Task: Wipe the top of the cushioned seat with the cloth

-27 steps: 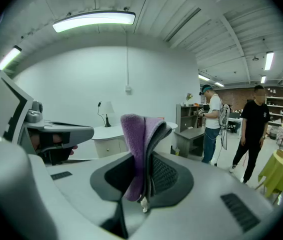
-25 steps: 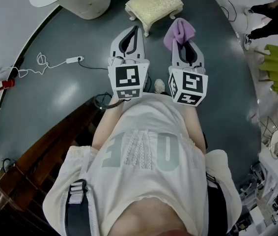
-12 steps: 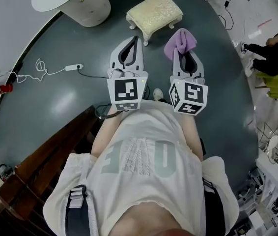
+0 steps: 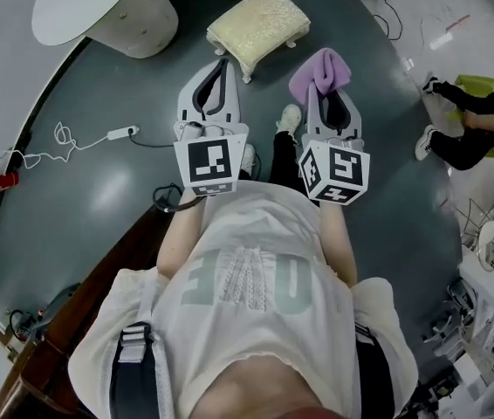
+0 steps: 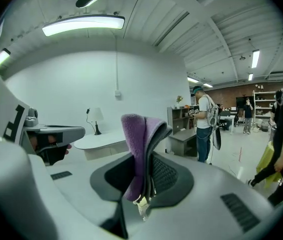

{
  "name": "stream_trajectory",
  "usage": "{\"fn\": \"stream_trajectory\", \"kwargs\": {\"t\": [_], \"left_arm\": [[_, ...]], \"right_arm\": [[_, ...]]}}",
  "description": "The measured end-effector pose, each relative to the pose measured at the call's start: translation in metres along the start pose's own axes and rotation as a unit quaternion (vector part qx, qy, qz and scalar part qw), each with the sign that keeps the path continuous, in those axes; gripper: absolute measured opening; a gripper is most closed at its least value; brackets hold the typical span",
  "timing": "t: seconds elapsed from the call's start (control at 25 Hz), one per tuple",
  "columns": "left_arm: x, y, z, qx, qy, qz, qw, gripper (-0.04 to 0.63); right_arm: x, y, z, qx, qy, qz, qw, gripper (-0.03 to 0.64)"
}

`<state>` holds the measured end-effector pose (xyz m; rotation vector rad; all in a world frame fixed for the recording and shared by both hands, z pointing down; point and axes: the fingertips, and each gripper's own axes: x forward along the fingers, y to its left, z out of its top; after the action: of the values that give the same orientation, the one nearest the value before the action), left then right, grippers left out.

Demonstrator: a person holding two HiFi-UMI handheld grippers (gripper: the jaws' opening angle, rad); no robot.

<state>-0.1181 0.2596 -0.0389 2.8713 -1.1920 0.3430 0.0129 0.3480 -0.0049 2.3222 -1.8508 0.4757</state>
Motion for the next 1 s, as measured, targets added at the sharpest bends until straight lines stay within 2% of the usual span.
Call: {"fn": "stream_trajectory", "kwargs": {"t": [0.24,0.6,0.76,1.0], "left_arm": [[0.073,-0.01,0.009,0.001,-0.001,0.024,0.9997,0.006],[0.194,-0.024,0.049,-0.005,-0.038,0.083,0.9958,0.006],[0.229,-0.029,0.062,-0.011,-0.032,0.101,0.9943,0.006],[0.261,-0.019,0.07,-0.019,-0.023,0.101,0.9944,0.006]], "right_arm": [[0.066,-0.053,0.012,-0.006,0.002,0.018,1.0,0.087],[0.175,-0.123,0.059,-0.029,0.002,0.092,0.995,0.087],[0.21,-0.139,0.082,-0.036,0.003,0.12,0.992,0.087],[0.236,-0.142,0.099,-0.036,0.001,0.132,0.991,0.087]]}}
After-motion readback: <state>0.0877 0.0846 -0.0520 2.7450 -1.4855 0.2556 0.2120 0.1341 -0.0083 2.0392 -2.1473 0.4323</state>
